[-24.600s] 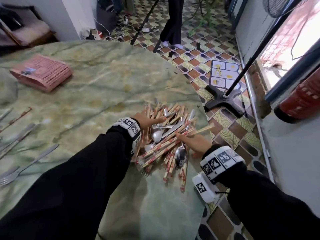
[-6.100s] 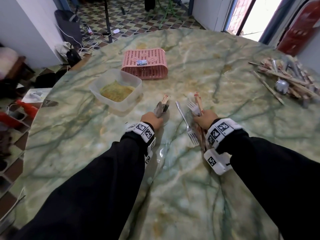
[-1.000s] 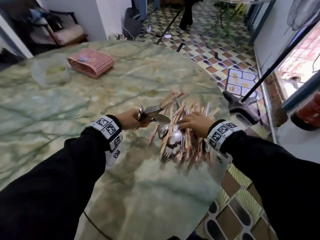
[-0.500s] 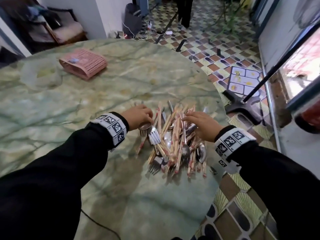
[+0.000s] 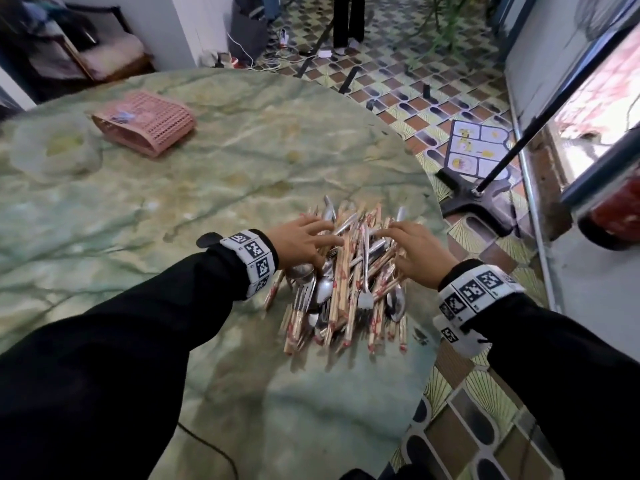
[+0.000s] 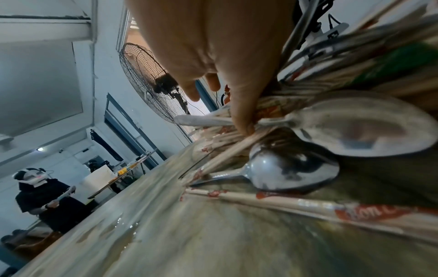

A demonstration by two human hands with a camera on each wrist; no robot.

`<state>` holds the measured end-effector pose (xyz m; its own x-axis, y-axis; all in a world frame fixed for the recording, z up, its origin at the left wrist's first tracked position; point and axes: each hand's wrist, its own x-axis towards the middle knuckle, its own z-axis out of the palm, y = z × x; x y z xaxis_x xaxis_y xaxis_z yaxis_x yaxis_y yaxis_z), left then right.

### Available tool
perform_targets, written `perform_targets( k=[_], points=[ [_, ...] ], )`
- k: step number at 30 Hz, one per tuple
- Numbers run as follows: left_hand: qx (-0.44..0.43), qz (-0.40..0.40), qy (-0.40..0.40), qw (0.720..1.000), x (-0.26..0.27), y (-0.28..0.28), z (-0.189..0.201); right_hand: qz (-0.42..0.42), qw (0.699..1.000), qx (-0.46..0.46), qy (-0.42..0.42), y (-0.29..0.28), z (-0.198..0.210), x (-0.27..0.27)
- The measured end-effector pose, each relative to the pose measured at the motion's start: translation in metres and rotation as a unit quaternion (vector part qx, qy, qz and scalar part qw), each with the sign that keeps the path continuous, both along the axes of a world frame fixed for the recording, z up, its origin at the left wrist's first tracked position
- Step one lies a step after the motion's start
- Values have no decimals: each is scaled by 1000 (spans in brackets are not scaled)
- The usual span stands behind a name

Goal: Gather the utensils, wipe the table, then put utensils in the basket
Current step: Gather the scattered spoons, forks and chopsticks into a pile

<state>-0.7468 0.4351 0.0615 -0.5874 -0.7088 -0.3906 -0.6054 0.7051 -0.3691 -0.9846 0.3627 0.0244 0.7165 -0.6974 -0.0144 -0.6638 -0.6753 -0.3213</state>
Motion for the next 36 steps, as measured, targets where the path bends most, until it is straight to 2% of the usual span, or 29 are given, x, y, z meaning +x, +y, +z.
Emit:
perform_targets(
  k=[3,6,10,13,15,16,17,19,21,23,24,25,28,30,33,36],
  points=[
    [-36,-48,48,997,3,2,-7,-48,999,8,1,5,3,-1],
    [-27,-42,103,993,7,6,-14,-84,996,-1,34,8,5,-3],
    [4,3,208,978,17,12,-25,-123,992,-1,14,12,17,-4],
    [5,46,279,959,19,18,-32,-209,977,17,-19,12,39,-8],
    [-20,92,323,942,21,20,-36,-235,970,48,39,11,51,-15],
    [-44,122,359,924,22,21,-35,-234,965,92,66,13,54,-18],
    [-69,169,398,899,21,22,-34,-233,957,153,85,16,53,-21],
    [-120,334,441,824,19,22,-32,-238,927,267,116,25,43,-26],
    [-116,535,427,719,23,21,-33,-237,905,329,128,35,31,-25],
    [-70,682,403,606,29,18,-36,-231,901,347,122,40,23,-21],
    [-39,721,378,579,29,18,-36,-230,902,346,116,41,19,-18],
    [-6,739,346,579,29,18,-35,-231,904,345,103,41,17,-15],
    [60,715,272,642,24,19,-37,-236,908,340,63,42,11,-5],
    [86,692,254,670,28,15,-43,-244,912,327,50,40,2,1],
    [110,659,272,692,31,11,-49,-259,911,321,27,37,-11,8],
    [126,645,279,701,10,15,-44,-259,913,315,27,39,-14,14]
  ],
)
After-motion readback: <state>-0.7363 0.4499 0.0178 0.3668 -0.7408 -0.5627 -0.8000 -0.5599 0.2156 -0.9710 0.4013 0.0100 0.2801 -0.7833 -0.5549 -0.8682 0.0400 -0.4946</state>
